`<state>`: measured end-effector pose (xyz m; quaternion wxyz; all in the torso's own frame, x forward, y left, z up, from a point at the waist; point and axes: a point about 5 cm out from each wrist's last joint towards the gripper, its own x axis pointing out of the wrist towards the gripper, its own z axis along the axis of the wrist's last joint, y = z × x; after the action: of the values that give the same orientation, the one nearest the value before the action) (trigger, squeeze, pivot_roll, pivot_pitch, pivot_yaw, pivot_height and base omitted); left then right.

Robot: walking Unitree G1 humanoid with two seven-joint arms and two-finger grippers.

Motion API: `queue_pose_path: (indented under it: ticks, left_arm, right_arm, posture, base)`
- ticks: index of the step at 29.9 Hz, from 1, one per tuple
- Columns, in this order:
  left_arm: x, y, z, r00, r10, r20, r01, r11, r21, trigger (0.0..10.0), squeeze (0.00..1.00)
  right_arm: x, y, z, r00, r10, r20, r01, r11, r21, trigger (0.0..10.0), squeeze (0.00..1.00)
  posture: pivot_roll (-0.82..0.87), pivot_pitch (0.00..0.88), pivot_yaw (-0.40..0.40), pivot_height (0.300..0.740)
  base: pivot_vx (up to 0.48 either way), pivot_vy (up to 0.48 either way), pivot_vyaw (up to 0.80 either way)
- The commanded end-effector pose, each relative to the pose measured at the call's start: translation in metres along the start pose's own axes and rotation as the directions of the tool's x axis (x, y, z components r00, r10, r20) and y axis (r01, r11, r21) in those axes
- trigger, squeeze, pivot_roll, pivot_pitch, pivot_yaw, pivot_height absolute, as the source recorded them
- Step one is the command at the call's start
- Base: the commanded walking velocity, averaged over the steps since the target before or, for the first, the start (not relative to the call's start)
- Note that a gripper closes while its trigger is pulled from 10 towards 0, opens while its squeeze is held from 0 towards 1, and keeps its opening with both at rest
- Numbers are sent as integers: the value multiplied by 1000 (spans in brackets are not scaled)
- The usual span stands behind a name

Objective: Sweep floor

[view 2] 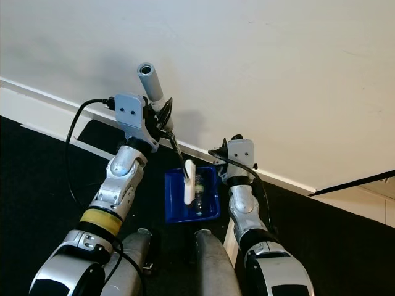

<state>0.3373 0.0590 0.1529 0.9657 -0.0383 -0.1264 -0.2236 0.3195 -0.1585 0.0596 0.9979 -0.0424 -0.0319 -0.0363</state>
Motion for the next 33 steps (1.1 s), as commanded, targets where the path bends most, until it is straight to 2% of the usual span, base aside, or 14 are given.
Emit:
queue_pose_path:
  ticks: [1, 6, 10, 14, 16, 17, 20, 21, 22, 24, 26, 28, 31, 33]
  left_arm:
    - [5, -8, 8, 999, -26, 41, 26, 1000, -9, 10000, 0]
    - [0, 9, 4, 999, 28, 29, -28, 1000, -2, 10000, 0]
    - [2, 35, 29, 995, 56, 87, -56, 998, -1, 10000, 0]
    - [0, 42, 36, 995, 40, 96, -42, 999, 24, 10000, 0]
    - [-10, 72, 51, 996, 22, 81, -34, 988, 151, 10000, 0]
    - [-10, 72, 51, 996, 22, 81, -34, 988, 151, 10000, 0]
    - [-37, 126, 65, 995, 98, 4, -93, 927, 362, 10000, 0]
    - [-37, 126, 65, 995, 98, 4, -93, 927, 362, 10000, 0]
    - [-45, 138, 66, 991, 130, -18, -113, 913, 392, 10000, 0]
    - [-67, 162, 57, 973, 212, -89, -151, 880, 450, 10000, 0]
    - [-67, 162, 57, 973, 212, -89, -151, 880, 450, 10000, 0]
    - [-78, 168, 48, 959, 249, -132, -162, 871, 463, 10000, 0]
    - [-115, 161, -6, 892, 310, -328, -163, 900, 405, 10000, 0]
    - [-129, 149, -30, 860, 320, -397, -170, 914, 368, 10000, 0]
  right_arm:
    - [-14, -23, -26, 985, -83, -154, 81, 997, -16, 10000, 0]
    - [-8, -47, -23, 969, -170, -180, 191, 976, 106, 10000, 0]
    - [-4, -67, -19, 955, -232, -183, 268, 942, 201, 10000, 0]
    - [-4, -70, -19, 952, -242, -189, 282, 932, 229, 10000, 0]
    - [-7, -79, -21, 940, -272, -207, 325, 900, 291, 10000, 0]
    - [-7, -79, -21, 940, -272, -207, 325, 900, 291, 10000, 0]
    - [-11, -85, -25, 931, -289, -222, 352, 869, 347, 10000, 0]
    - [-11, -85, -25, 931, -289, -222, 352, 869, 347, 10000, 0]
    - [-11, -85, -25, 933, -286, -219, 350, 864, 363, 10000, 0]
    - [-9, -83, -23, 939, -279, -204, 339, 855, 392, 10000, 0]
    - [-9, -83, -23, 939, -279, -204, 339, 855, 392, 10000, 0]
    - [-8, -82, -21, 944, -269, -192, 326, 852, 409, 10000, 0]
    - [-3, -74, -17, 966, -200, -163, 252, 863, 438, 10000, 0]
    - [-2, -71, -17, 973, -176, -153, 226, 867, 444, 10000, 0]
  posture:
    - [169, 188, -96, 740]
    - [161, 147, -100, 740]
    - [156, 114, -97, 740]
    - [157, 100, -91, 740]
    - [164, 70, -79, 740]
    - [164, 70, -79, 740]
    - [171, 43, -73, 740]
    - [171, 43, -73, 740]
    - [174, 34, -72, 740]
    - [182, 15, -72, 740]
    - [182, 15, -72, 740]
    - [184, 14, -72, 740]
    - [177, 0, -72, 740]
    - [172, 0, -72, 740]
  base:
    - [0, 0, 0]
    - [0, 0, 0]
    - [0, 0, 0]
    - [0, 0, 0]
    - [0, 0, 0]
    - [0, 0, 0]
    - [0, 0, 0]
    - [0, 0, 0]
    - [0, 0, 0]
    - [0, 0, 0]
    - [0, 0, 0]
    - [0, 0, 0]
    - [0, 0, 0]
    - [0, 0, 0]
